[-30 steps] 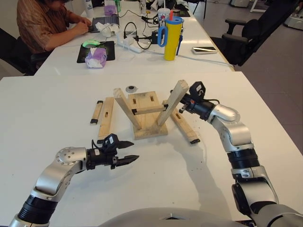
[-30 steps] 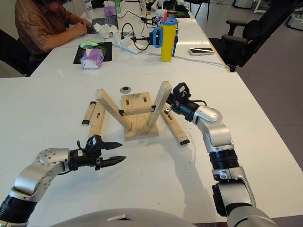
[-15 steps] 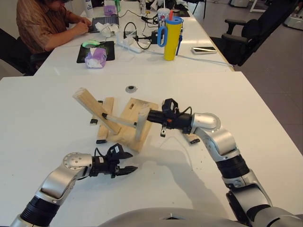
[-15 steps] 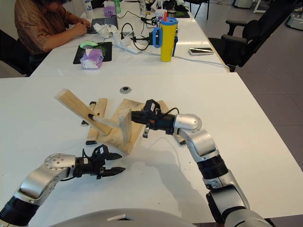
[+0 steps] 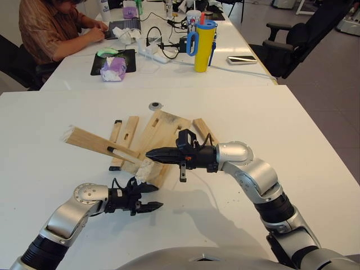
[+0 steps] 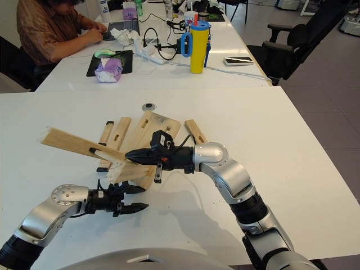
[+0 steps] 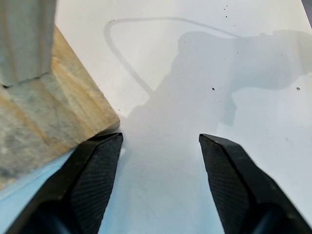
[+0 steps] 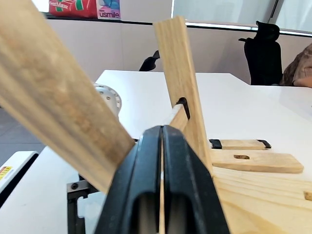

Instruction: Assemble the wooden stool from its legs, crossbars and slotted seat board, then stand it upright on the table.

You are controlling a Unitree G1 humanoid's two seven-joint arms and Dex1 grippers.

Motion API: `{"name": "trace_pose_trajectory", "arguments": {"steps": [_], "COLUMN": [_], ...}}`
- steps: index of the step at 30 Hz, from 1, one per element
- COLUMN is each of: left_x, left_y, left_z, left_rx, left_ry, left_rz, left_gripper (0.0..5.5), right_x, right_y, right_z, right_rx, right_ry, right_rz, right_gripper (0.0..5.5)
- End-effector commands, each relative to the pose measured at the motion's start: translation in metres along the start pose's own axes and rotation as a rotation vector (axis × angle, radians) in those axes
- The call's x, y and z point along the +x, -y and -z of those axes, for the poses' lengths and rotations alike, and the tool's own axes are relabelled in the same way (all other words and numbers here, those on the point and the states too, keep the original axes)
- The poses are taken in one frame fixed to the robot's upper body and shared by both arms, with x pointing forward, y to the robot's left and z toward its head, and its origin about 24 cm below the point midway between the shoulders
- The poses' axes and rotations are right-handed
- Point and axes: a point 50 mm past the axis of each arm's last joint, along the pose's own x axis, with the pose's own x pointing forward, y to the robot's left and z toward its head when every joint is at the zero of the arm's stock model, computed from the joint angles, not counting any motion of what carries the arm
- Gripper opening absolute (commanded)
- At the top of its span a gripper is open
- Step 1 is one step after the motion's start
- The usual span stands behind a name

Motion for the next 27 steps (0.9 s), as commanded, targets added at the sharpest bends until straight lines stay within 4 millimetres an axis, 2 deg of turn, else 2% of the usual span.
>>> {"name": "trace_pose_trajectory", "arguments": {"steps": [1, 5, 10, 14, 16, 19, 24, 27], "left_x": [-0.008, -0.018, -0.049, -0.064, -0.061, -0.053, -0.028, -0.015], "left_y": [-0.006, -0.01, -0.019, -0.003, 0.006, 0.007, 0.002, 0.006], "left_z": [0.013, 0.007, -0.022, -0.037, -0.039, -0.038, -0.022, -0.014], "left_rx": [-0.029, 0.015, 0.051, 0.037, 0.02, 0.004, -0.015, -0.023], "left_ry": [-0.096, -0.123, -0.112, -0.114, -0.094, -0.077, -0.087, -0.1], "left_rz": [-0.038, -0.03, -0.015, 0.143, 0.204, 0.208, 0.115, 0.096], "left_gripper": [2.94, 2.94, 2.94, 2.94, 2.94, 2.94, 2.94, 2.94], "right_x": [-0.002, -0.004, -0.011, -0.041, -0.052, -0.056, -0.053, -0.05], "right_y": [0.008, 0.016, 0.029, 0.064, 0.078, 0.09, 0.102, 0.108], "right_z": [0.007, 0.012, 0.02, 0.035, 0.043, 0.055, 0.068, 0.072], "right_rx": [0.01, 0.016, 0.013, -0.039, -0.058, -0.073, -0.09, -0.102], "right_ry": [-0.036, -0.046, -0.077, -0.201, -0.26, -0.32, -0.376, -0.395], "right_rz": [0.059, 0.11, 0.213, 0.401, 0.45, 0.469, 0.461, 0.447], "right_gripper": [0.0, 0.0, 0.0, 0.0, 0.0, 0.0, 0.0, 0.0]}}
